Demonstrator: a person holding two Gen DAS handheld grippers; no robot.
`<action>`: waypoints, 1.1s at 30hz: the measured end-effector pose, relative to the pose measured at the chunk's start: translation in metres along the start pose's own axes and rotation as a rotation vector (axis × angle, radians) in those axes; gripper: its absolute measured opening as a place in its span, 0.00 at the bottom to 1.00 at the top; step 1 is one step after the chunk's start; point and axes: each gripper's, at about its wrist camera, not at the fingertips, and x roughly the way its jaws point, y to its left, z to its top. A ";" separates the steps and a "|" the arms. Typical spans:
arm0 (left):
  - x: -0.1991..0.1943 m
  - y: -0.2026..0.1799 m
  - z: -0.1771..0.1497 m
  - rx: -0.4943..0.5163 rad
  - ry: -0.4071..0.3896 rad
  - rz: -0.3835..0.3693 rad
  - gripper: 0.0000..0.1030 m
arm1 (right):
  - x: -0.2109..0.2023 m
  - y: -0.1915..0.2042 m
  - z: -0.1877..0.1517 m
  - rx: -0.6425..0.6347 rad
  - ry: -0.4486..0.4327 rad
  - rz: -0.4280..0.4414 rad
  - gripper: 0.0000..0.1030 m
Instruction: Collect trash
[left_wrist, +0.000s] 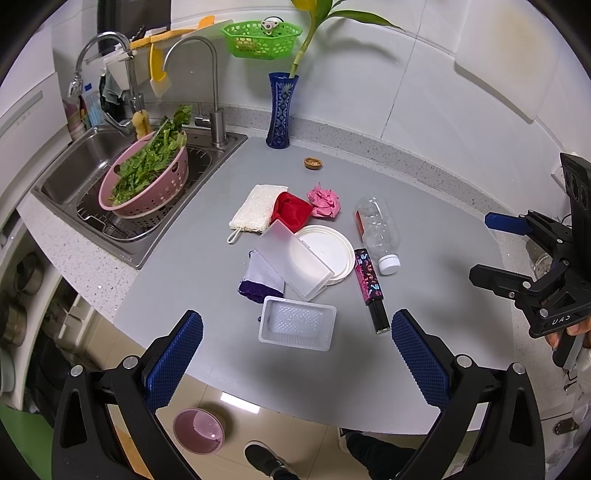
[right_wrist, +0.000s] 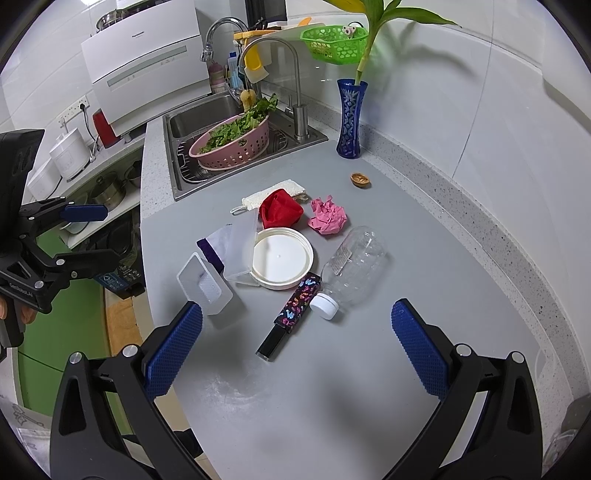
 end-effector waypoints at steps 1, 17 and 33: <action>0.000 0.000 0.000 0.001 0.000 0.001 0.95 | 0.000 0.000 0.000 0.002 0.001 0.000 0.97; -0.001 0.001 0.002 -0.001 -0.002 0.000 0.95 | 0.000 0.000 -0.001 0.001 0.001 0.000 0.97; 0.000 0.000 0.000 -0.003 -0.003 0.001 0.95 | -0.001 0.000 -0.002 -0.003 0.001 0.002 0.97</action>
